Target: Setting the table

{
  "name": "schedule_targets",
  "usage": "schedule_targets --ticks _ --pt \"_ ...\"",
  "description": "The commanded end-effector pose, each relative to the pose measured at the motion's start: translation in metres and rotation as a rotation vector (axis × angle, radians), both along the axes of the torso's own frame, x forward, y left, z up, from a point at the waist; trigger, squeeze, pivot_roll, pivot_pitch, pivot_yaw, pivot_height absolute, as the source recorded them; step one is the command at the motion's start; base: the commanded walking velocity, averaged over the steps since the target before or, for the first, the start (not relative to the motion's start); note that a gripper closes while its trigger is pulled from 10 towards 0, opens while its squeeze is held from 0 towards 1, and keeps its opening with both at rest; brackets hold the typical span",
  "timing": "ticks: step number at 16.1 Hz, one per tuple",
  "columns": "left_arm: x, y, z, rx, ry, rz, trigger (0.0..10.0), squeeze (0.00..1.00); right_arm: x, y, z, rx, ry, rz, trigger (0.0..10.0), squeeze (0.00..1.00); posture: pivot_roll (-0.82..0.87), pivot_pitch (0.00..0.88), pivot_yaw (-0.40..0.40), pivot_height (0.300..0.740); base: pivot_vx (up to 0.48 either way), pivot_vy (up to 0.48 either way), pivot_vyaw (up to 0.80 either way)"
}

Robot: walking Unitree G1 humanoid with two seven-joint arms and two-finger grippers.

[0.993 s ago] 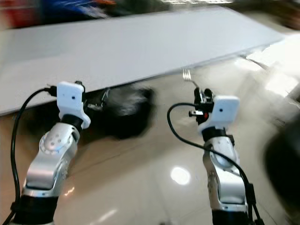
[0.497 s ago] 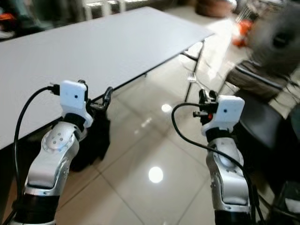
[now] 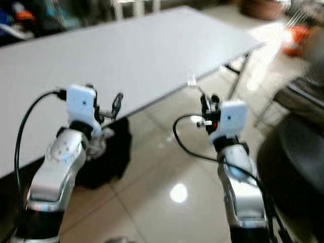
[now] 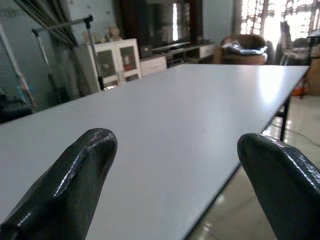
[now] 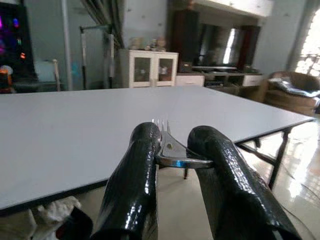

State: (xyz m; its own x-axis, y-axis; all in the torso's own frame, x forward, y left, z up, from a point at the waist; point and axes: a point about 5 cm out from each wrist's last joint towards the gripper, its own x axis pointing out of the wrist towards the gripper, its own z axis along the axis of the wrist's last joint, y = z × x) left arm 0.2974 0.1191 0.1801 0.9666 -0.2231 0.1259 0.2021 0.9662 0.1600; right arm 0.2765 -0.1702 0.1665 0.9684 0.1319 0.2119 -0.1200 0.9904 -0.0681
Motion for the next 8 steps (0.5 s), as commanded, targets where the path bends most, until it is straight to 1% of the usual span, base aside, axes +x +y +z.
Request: schedule_targets --ticks 1,4,8 --pt "-0.0023 -0.0093 0.0071 0.004 -0.024 -0.036 10.0 0.00 -0.0009 -0.0052 0.0087 -0.007 -0.030 0.002 10.0 0.00 -0.01 0.029 -0.017 0.740 0.439 0.000 0.80" --pt "-0.0009 -0.0110 0.0072 -0.002 -0.021 -0.038 10.0 0.00 -0.0013 -0.0021 0.0062 -0.017 -0.003 0.050 10.0 0.00 -0.01 0.037 -0.013 0.740 0.430 0.000 0.80" --pt "-0.0006 -0.0100 0.0067 -0.001 -0.016 -0.034 10.0 0.00 -0.0007 0.0030 0.0032 -0.025 0.007 0.058 10.0 0.00 -0.01 0.040 -0.012 0.740 0.428 0.000 0.80"
